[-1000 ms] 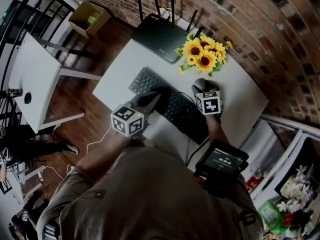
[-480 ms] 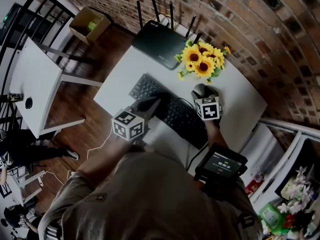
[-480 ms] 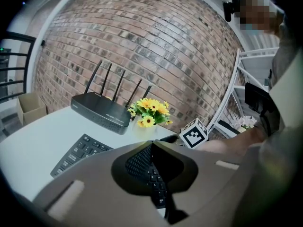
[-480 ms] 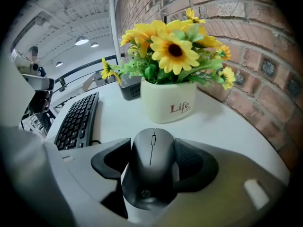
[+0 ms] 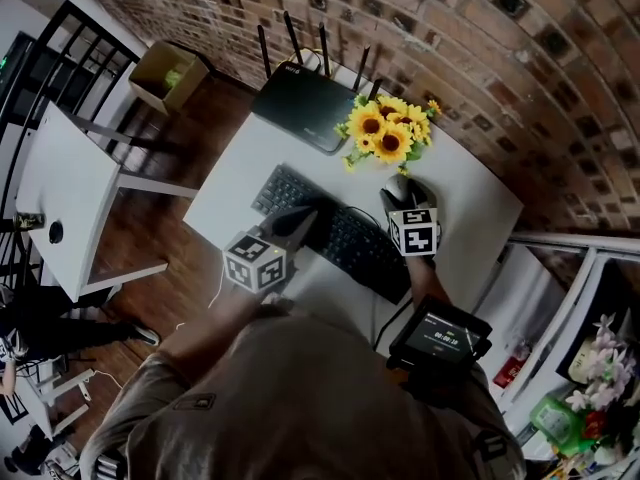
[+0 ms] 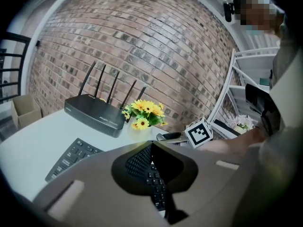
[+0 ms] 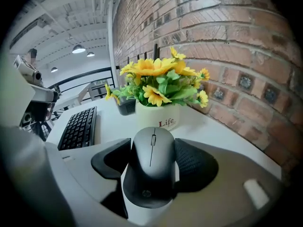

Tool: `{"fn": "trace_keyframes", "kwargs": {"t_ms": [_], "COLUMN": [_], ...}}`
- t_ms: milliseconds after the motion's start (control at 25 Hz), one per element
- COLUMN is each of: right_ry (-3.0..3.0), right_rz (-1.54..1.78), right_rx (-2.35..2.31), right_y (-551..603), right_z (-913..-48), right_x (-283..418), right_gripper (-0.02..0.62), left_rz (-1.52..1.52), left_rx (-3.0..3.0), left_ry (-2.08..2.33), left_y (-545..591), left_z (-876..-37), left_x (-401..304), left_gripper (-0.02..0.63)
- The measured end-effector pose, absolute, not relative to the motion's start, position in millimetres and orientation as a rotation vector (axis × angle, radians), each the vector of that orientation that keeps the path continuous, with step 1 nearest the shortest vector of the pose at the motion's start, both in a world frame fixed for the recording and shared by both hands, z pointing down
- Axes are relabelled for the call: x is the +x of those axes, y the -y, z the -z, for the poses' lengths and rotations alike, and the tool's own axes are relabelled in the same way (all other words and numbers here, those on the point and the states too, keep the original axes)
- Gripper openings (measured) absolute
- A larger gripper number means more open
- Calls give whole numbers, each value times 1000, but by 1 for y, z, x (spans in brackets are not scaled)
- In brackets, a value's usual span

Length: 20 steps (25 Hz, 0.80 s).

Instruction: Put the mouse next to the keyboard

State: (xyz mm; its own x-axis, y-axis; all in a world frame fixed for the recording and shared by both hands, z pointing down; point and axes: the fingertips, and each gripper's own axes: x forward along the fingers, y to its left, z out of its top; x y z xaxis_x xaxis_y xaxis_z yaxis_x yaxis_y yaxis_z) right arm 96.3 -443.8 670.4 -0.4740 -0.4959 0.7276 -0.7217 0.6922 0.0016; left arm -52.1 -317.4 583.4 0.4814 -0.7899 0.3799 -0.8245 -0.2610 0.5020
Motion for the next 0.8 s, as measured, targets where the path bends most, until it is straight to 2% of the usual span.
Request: {"fn": "trace_keyframes", "kwargs": {"t_ms": [320,800], "right_ry": [2175,2020], "right_rz": [-370,-458], "right_rx": [1122,1519], "right_y": [436,352], "right_z": [-616,-569], "right_x": [133,240], "right_gripper": [304,304], "left_rz": [-45,-52], "left_rx": [2197,2375], "left_ry": [1252,1015], "left_y": [329,320], "left_z": [-564,-540], "left_x": [-34,19], "left_gripper": [0,0]}}
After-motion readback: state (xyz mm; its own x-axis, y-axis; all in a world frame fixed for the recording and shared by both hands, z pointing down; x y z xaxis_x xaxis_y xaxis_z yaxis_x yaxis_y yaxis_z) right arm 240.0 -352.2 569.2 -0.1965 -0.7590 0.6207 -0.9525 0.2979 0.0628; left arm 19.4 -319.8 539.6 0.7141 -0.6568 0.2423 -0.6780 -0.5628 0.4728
